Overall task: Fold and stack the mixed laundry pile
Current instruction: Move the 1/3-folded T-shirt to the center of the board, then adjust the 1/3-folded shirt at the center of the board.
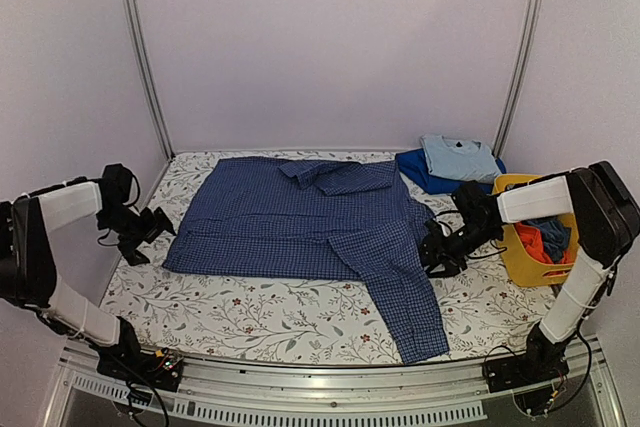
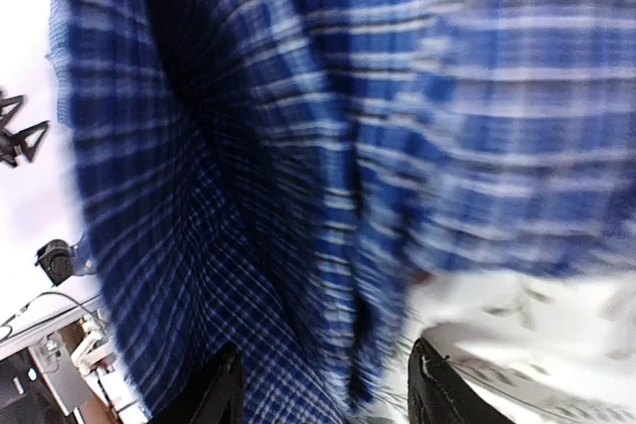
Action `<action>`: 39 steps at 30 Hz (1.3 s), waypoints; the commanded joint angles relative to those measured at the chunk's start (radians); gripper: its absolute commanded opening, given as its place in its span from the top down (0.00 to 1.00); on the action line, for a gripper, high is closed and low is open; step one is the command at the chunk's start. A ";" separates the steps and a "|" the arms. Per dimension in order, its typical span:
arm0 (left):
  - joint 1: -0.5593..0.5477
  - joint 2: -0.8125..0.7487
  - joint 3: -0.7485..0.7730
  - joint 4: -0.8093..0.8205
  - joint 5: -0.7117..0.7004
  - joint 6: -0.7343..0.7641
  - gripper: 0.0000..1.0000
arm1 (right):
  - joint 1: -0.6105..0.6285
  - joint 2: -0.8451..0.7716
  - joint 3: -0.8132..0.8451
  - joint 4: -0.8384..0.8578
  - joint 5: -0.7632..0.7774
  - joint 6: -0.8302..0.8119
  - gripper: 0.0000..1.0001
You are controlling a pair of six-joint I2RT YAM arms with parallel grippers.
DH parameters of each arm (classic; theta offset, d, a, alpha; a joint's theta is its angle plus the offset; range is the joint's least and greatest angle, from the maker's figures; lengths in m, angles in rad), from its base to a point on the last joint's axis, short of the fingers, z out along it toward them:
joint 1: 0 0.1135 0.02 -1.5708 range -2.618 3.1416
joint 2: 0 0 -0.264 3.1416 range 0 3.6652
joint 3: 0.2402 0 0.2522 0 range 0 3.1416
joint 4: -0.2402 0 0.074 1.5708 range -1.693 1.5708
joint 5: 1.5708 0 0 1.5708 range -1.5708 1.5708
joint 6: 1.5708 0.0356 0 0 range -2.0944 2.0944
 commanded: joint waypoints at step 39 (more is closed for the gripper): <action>-0.657 -0.184 0.245 0.023 -0.372 0.101 0.00 | 0.618 -0.353 -0.082 -0.327 0.486 0.103 0.47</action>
